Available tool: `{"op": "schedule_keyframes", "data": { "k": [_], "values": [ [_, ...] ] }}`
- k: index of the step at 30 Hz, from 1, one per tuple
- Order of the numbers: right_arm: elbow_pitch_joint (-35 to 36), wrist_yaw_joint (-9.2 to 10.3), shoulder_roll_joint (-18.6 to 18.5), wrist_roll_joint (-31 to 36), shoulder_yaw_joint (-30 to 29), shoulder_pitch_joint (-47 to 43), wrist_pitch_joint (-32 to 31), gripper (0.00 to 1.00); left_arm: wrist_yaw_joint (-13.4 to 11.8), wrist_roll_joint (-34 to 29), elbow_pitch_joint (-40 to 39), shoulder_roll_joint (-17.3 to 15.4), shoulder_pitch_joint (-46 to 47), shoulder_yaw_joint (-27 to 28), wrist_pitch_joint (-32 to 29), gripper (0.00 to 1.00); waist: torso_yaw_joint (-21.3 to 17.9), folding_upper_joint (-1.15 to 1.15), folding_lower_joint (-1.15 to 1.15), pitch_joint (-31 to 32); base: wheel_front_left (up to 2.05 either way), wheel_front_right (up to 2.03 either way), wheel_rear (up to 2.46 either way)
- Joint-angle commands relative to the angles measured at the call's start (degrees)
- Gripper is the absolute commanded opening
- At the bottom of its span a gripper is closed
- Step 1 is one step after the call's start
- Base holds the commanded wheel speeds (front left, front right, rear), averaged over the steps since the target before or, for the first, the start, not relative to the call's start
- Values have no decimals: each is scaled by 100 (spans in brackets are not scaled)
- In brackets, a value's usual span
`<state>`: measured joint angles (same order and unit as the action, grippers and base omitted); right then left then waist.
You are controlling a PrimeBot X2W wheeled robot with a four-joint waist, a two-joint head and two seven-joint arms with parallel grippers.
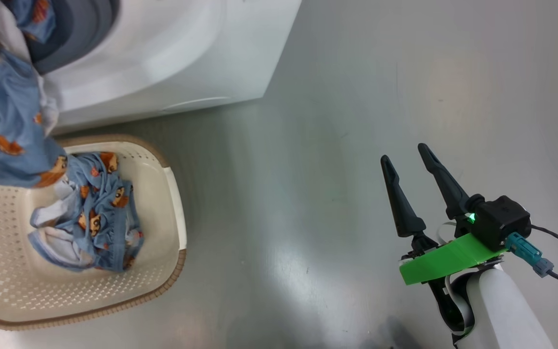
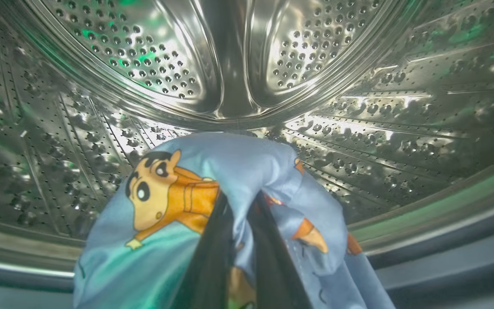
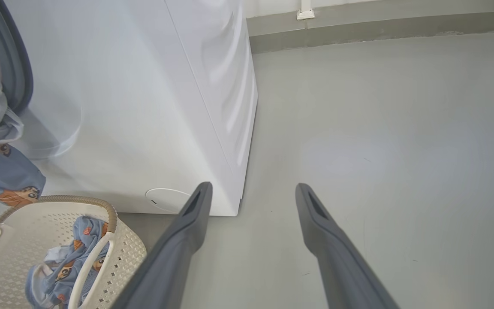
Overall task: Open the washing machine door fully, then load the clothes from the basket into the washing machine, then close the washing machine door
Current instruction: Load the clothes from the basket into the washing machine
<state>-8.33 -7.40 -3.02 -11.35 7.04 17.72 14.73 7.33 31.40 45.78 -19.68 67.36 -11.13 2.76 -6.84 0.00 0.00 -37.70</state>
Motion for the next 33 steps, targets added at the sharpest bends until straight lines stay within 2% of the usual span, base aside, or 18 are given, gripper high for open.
{"op": "schedule_keyframes", "data": {
  "k": [1, 12, 15, 19, 22, 24, 29, 32, 33],
  "values": [
    [104, -9, 14, -92, 170, -59, 27, 100, 15, 40, -43, -372, 196, 43, -48, 0, -45, 0, 0, -114, 0, 0, 0],
    [111, -9, 14, -157, 271, 0, 27, 100, 15, 255, 650, -295, 1052, -352, -137, 0, -23, 0, 0, -549, 0, 0, 0],
    [80, -9, 14, -196, 283, -38, 27, 100, 15, 273, 723, -253, 1181, -439, 163, 0, -13, 0, 0, -648, 0, 0, 0],
    [76, -9, 14, -253, 346, -34, 27, 100, 15, 95, 768, -286, 1388, -505, 915, 0, -56, 0, 0, -785, 0, 0, 0],
    [89, -9, 14, -285, 378, 1, 27, 100, 1, -147, 595, -377, 1549, -487, 1193, 0, -101, 0, 0, -856, 0, 0, 0],
    [93, -9, 14, -311, 384, 27, 27, 100, -37, -348, 213, -441, 1601, -366, 1216, 0, -123, 0, 0, -905, 0, 0, 0],
    [72, -9, 14, -352, 399, 69, 27, 100, -90, -805, -711, -405, 1250, 85, 1221, 0, -134, 0, 0, -925, 0, 0, 0],
    [54, -9, 14, -365, 416, 86, 27, 100, -82, -920, -843, -357, 1087, 241, 1222, 0, -129, 0, 0, -913, 0, 0, 0],
    [48, -9, 14, -369, 423, 94, 27, 100, -71, -950, -812, -331, 1035, 285, 1222, 13, -121, 0, 0, -902, 0, 0, 0]
  ]
}}
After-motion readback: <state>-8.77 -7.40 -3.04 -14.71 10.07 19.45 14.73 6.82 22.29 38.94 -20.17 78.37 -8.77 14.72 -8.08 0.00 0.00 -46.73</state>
